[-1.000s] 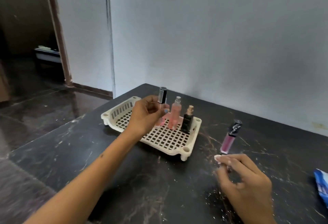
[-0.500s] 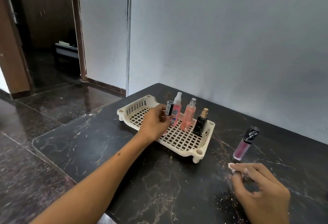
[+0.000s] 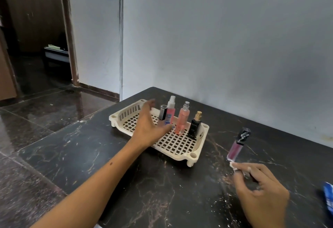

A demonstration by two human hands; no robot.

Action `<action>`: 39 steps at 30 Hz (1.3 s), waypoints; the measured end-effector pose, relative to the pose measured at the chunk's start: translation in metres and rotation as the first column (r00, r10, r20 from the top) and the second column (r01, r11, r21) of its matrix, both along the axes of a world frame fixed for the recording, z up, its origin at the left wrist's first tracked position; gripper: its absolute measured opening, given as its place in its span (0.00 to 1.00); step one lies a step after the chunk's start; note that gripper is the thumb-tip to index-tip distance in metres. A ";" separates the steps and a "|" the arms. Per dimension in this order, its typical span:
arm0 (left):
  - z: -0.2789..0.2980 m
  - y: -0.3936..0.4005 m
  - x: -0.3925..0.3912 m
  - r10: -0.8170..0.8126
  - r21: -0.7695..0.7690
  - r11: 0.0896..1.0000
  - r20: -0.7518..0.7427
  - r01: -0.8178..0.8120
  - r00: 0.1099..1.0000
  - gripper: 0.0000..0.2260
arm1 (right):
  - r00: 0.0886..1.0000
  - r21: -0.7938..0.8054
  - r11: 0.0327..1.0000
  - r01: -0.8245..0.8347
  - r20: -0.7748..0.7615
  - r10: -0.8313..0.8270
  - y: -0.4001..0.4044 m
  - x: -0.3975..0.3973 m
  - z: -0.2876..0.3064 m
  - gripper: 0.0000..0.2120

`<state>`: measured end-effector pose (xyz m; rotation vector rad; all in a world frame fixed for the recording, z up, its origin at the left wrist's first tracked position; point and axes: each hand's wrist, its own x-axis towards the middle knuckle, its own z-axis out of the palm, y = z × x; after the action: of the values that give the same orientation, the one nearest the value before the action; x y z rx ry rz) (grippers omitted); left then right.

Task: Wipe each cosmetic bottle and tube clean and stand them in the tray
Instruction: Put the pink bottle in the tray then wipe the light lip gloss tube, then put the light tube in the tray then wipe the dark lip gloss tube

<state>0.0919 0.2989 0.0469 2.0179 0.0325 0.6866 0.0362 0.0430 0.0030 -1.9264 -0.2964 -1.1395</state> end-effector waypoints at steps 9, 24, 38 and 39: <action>0.006 -0.117 -0.047 -0.411 0.165 0.909 0.223 0.382 0.884 0.28 | 0.969 0.391 0.908 0.148 -0.240 -0.055 -0.024 0.007 0.009 0.17; -0.032 -0.178 0.014 -0.512 -0.130 0.858 -0.132 0.497 0.849 0.05 | 0.945 0.473 0.868 0.148 -0.326 0.017 -0.029 0.013 0.002 0.15; -0.030 -0.153 -0.029 -0.825 -0.601 0.477 -0.053 0.641 0.563 0.07 | 0.998 0.173 0.982 0.070 -0.013 -0.069 -0.018 0.031 0.007 0.13; -0.030 -0.153 -0.028 -0.823 -0.612 0.473 -0.050 0.634 0.566 0.09 | 0.997 0.127 0.989 0.072 -0.001 -0.072 -0.021 0.031 0.006 0.13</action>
<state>0.0638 0.1454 0.0172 1.3471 -0.4076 -0.2573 0.0667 0.0223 0.0087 -1.8360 -0.1539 -1.1807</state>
